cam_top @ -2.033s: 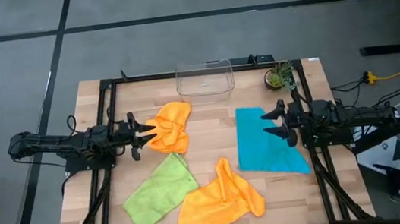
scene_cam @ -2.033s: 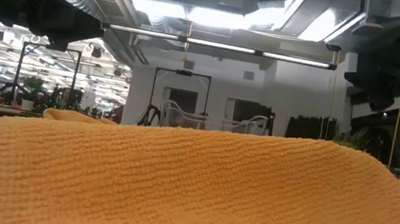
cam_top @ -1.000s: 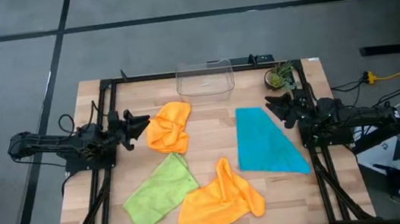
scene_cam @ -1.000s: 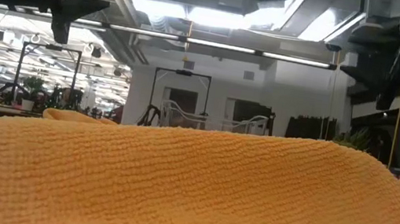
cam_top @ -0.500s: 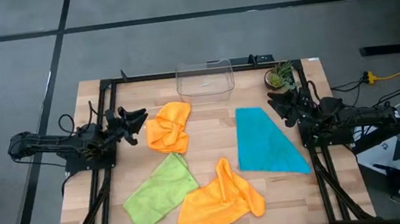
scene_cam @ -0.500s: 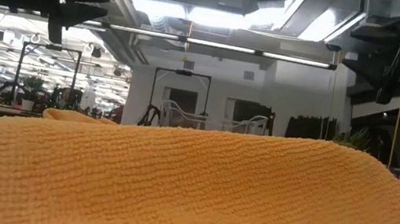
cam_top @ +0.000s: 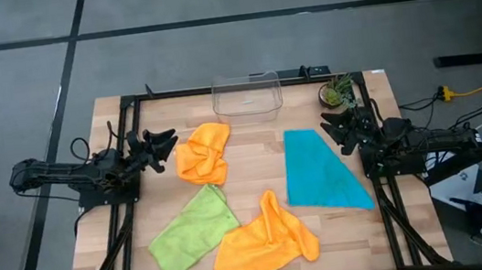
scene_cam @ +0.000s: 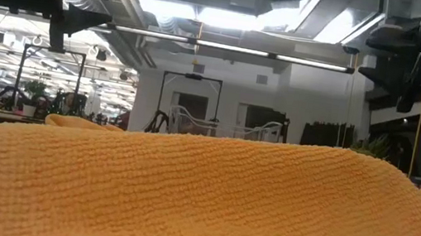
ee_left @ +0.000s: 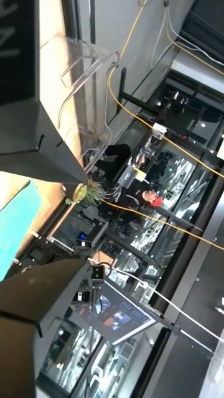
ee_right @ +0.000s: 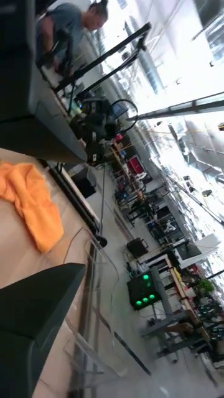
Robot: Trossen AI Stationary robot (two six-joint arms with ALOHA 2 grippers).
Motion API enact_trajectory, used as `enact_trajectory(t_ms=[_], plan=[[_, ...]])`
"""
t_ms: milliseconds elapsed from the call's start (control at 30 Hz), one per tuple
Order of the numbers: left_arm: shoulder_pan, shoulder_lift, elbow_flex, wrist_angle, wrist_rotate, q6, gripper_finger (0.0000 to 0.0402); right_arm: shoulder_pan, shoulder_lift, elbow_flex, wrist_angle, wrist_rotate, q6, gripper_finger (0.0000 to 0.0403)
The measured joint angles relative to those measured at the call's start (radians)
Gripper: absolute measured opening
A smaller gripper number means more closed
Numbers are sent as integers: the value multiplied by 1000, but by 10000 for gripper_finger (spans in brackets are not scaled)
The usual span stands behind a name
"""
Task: Fold microfiber towels
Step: Fold the blue microfiber cloth
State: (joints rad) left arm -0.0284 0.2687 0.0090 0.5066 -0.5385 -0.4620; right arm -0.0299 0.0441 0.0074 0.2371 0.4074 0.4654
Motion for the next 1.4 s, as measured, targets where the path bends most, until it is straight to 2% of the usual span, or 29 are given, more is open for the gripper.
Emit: enact_trajectory(t_ms=[167,267,433,533,633,733,867,1033,1133,1300,1400], plan=[[0,0,0,0,0,-37,210,0,0,0,36,12,196,278],[0,0,0,0,0,-50,209,0,5,11,25,-41,266,278],[0,19,0,-1,1,-51,209,0,107,127,6,-78,224,278],[0,40,0,0,0,-52,209,0,233,247,-97,-125,167,278],[0,62,0,0,0,-61,209,1,404,393,-337,-203,181,278],[0,73,0,0,0,-86,209,12,596,522,-540,-346,243,278],[0,73,0,-1,0,-86,209,65,830,635,-600,-528,212,278],[0,73,0,-1,0,-60,209,126,1053,706,-614,-548,34,278],[0,73,0,-6,0,-33,208,150,1154,720,-610,-544,-20,278],[0,73,0,-15,0,-2,208,204,1297,723,-604,-535,-14,278],[0,73,0,-28,-16,1,208,236,1373,723,-597,-516,65,278]])
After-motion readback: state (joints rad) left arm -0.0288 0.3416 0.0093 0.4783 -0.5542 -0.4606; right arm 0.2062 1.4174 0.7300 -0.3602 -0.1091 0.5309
